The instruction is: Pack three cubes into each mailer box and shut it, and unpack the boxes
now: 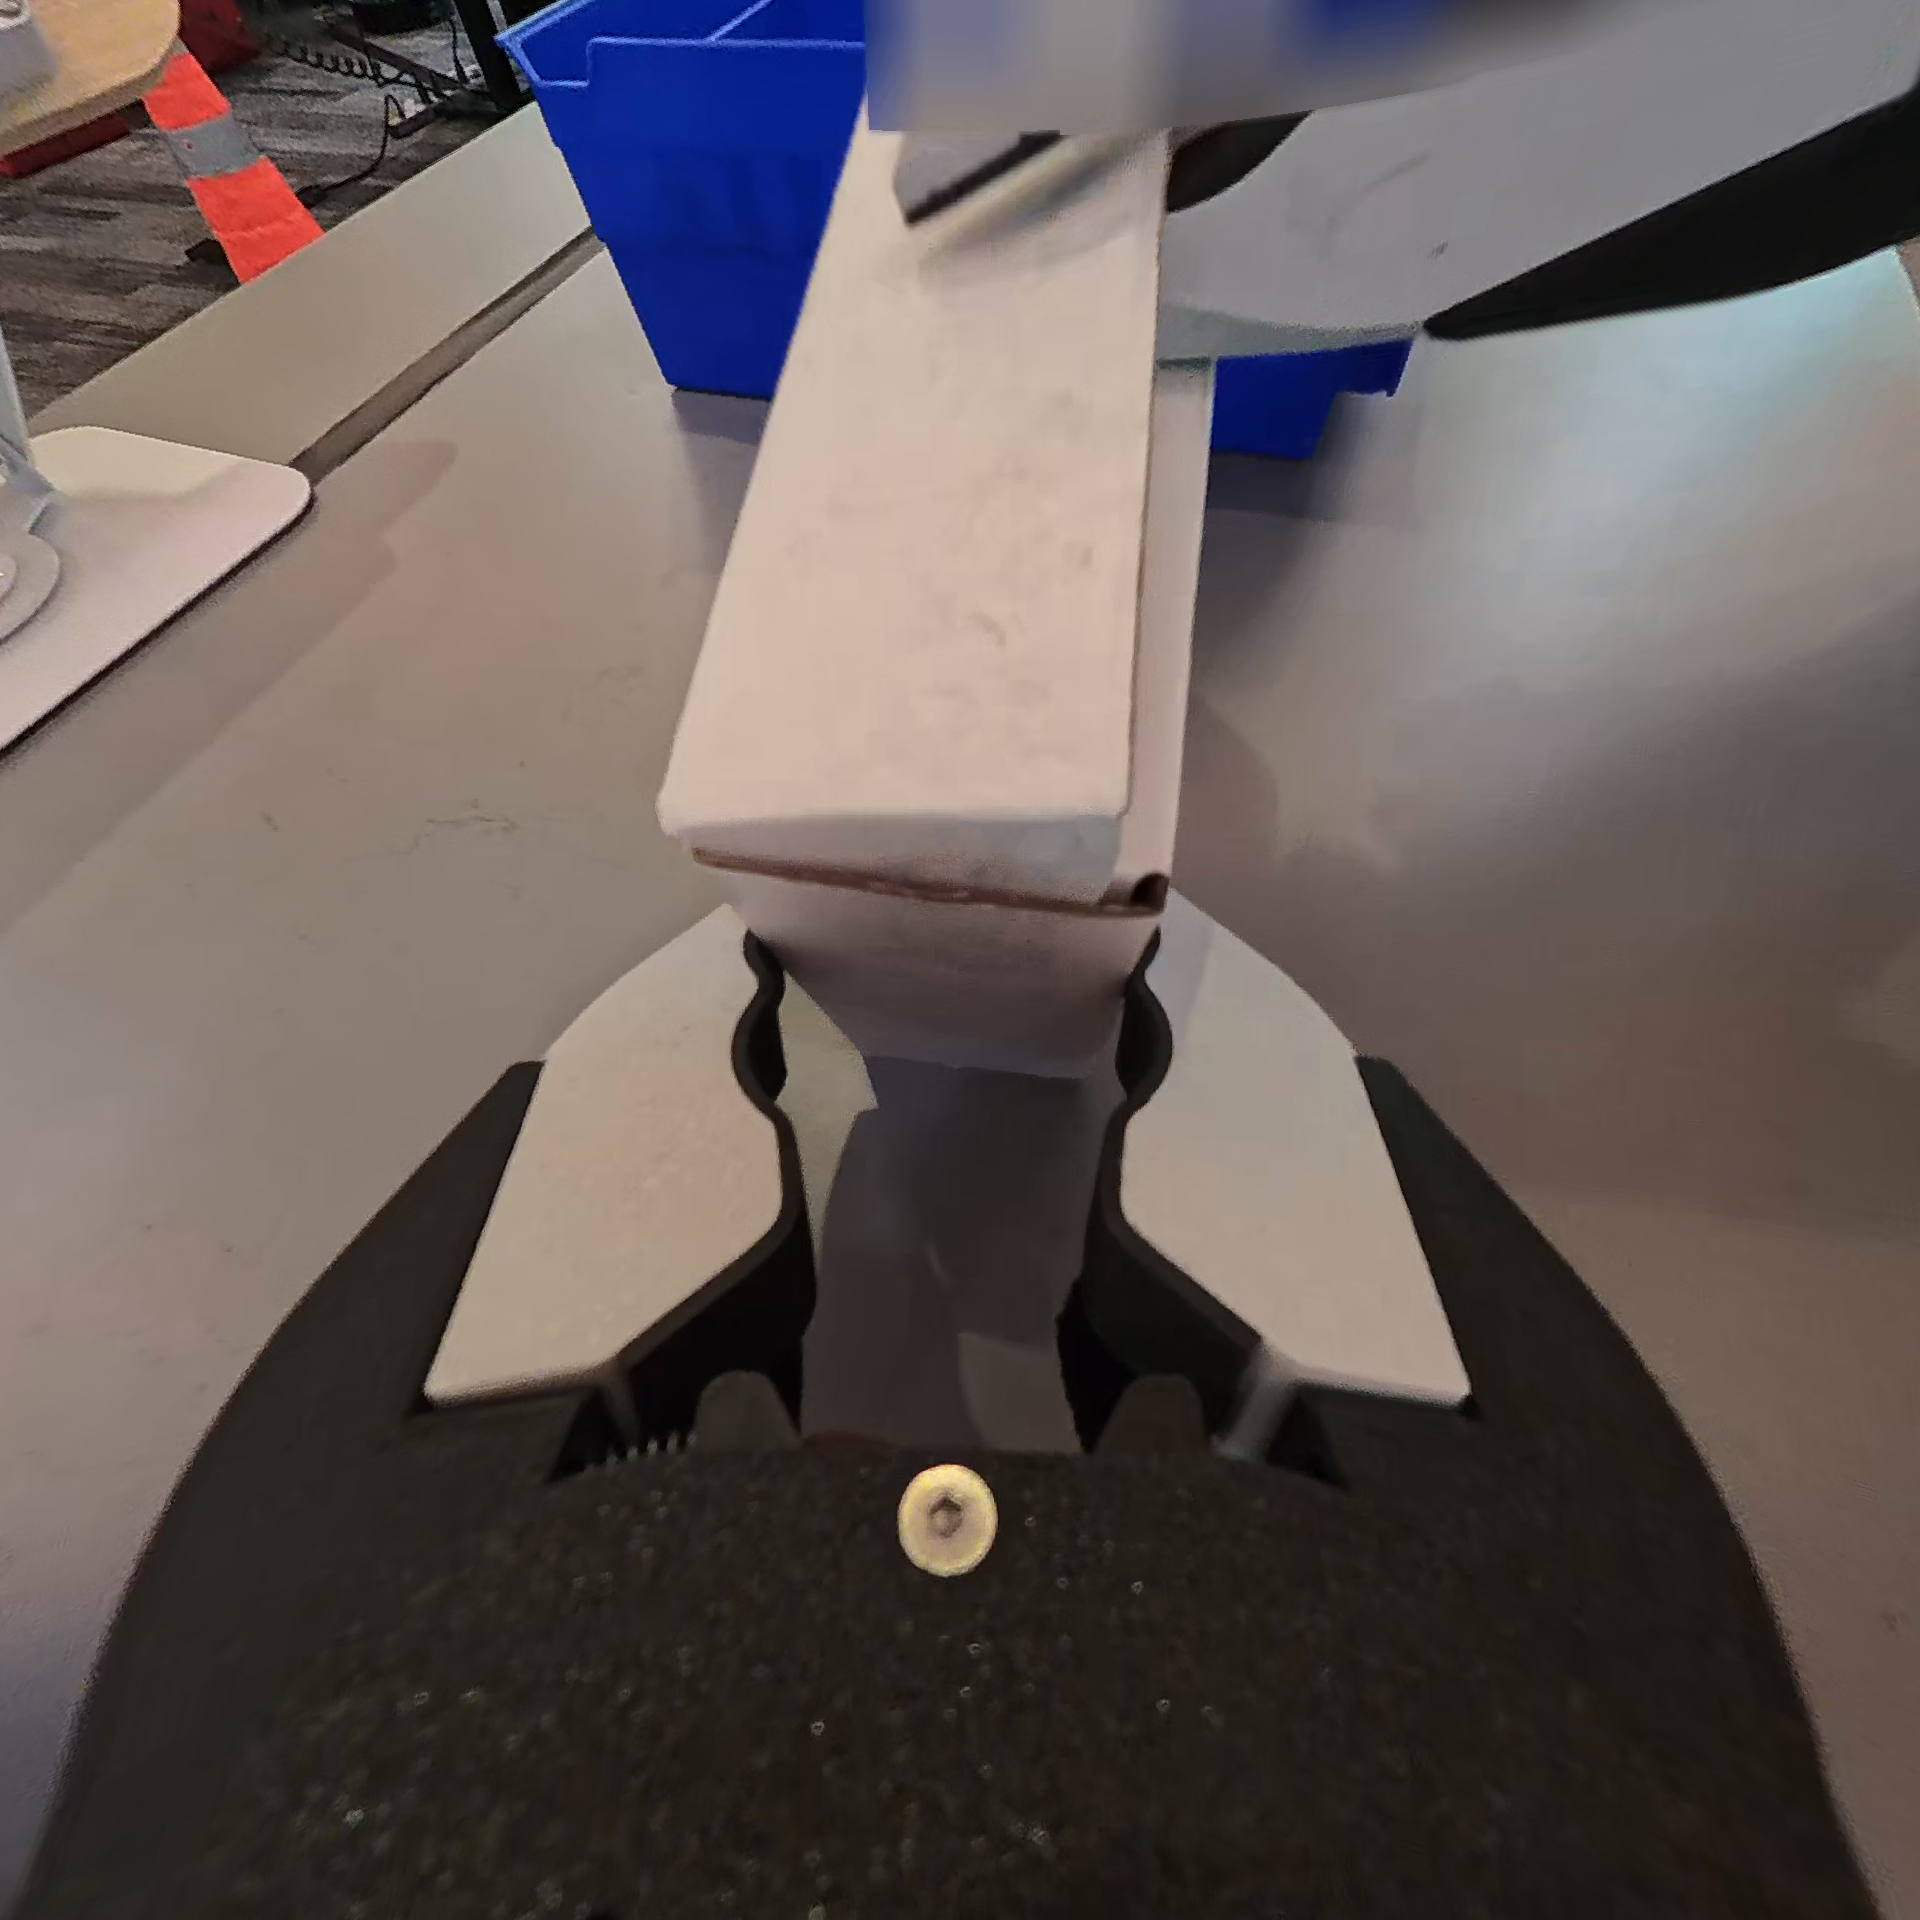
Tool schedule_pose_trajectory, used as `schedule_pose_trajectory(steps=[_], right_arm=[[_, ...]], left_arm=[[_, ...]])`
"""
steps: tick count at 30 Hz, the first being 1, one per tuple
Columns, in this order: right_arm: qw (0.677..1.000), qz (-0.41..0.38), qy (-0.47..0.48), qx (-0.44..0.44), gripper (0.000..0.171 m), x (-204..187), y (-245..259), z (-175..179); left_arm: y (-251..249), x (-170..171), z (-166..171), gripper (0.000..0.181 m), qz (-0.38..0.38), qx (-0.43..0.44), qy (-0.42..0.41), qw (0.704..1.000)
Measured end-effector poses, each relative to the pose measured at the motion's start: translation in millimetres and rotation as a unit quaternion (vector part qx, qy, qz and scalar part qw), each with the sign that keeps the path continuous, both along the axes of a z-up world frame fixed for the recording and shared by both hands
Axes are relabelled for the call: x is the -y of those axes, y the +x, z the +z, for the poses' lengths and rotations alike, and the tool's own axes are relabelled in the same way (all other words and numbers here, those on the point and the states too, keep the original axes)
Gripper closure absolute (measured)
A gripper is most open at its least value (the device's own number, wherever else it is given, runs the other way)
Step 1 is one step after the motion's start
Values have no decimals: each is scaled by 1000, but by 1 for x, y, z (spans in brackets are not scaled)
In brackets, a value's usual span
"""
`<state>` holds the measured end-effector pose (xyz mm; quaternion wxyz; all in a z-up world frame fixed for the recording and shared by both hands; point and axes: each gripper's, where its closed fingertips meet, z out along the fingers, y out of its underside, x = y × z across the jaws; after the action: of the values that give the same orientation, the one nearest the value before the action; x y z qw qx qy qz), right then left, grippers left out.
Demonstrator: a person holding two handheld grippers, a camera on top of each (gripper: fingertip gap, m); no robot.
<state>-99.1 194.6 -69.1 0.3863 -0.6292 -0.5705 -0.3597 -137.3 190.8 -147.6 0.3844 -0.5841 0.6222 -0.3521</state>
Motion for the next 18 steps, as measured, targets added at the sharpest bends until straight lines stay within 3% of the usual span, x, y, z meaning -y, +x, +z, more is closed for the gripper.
schedule_pose_trajectory(steps=[11,13,15,18], right_arm=[[999,-31,-10,14,167,-7,12,-7],[998,-64,25,-11,169,-19,19,0],[993,-97,59,-43,170,-33,28,6],[987,-113,86,-72,170,-44,30,5]], left_arm=[[2,-11,4,119,44,8,27,999],[3,-23,12,118,92,32,10,995],[-3,-41,24,128,165,64,-15,984],[-10,-51,38,122,211,112,-81,968]])
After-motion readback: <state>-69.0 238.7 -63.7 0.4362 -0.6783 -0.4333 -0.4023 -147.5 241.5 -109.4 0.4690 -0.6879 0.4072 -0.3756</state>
